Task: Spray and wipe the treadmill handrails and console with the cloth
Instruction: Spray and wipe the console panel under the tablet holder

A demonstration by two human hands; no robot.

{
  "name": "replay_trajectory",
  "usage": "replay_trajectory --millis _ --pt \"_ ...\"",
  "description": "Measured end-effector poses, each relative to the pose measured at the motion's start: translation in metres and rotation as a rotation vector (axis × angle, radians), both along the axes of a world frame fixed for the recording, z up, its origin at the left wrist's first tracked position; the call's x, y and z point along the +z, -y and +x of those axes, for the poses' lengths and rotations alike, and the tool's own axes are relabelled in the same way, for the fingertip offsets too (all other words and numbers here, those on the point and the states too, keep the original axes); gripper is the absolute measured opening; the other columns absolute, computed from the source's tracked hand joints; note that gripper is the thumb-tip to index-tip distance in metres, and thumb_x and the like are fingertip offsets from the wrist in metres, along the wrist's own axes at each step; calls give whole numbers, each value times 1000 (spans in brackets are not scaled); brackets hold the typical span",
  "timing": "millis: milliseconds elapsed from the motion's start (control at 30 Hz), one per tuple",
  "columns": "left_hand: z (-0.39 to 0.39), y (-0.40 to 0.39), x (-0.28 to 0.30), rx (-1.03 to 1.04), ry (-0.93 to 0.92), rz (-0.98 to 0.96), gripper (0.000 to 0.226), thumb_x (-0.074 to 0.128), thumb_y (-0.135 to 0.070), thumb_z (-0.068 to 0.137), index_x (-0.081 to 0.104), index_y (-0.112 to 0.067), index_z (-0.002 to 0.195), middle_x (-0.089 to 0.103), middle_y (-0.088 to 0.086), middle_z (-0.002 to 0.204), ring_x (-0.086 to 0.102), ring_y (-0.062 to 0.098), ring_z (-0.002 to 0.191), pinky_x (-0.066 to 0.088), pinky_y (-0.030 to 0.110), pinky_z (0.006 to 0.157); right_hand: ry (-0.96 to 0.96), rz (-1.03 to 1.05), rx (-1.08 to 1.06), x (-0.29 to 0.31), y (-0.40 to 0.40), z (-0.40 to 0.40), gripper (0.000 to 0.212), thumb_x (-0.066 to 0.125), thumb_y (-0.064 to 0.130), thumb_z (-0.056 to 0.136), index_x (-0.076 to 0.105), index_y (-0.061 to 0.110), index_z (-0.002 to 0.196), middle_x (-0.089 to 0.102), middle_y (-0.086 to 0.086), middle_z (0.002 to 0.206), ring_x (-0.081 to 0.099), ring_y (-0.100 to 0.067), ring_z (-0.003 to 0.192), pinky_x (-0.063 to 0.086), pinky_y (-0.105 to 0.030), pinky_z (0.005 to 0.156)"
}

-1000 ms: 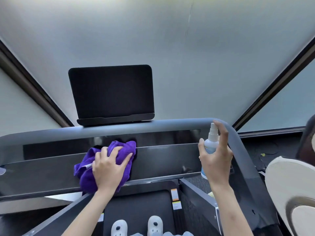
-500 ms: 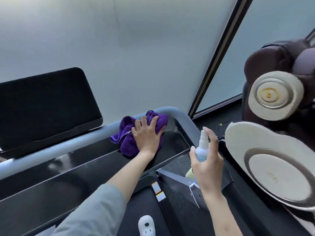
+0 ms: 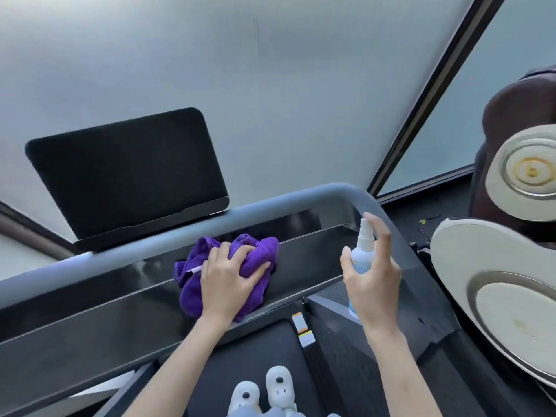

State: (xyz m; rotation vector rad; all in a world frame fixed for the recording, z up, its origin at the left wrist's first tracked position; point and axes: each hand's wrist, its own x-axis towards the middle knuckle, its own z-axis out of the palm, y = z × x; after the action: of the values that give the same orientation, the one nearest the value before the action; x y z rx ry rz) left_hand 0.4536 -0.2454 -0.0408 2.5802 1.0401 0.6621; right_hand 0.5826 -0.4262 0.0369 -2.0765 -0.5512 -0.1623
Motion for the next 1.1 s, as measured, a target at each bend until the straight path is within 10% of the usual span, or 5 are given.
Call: replay_trajectory --millis 267,567,1100 --pt "-4 -17 -2 -47 -36 54 36 68 -59 75 69 -30 96 57 0 91 52 25 81 45 38 70 7 -18 -54 4 -31 -38 65 68 5 84 39 39 131 55 15 91 48 -9 72 44 -28 64" --pt "130 14 16 -355 -116 150 39 58 -56 86 66 -26 109 59 9 111 52 31 94 38 41 76 -22 -81 -341 6 14 -65 59 68 -1 85 46 19 137 62 3 130 66 -27 103 51 -35 86" --pt "103 31 9 -255 -37 -56 39 68 -53 81 70 -21 103 58 9 91 54 33 85 44 41 69 64 -195 -419 17 22 39 58 61 1 81 50 19 136 66 -12 87 59 -40 76 43 -40 64"
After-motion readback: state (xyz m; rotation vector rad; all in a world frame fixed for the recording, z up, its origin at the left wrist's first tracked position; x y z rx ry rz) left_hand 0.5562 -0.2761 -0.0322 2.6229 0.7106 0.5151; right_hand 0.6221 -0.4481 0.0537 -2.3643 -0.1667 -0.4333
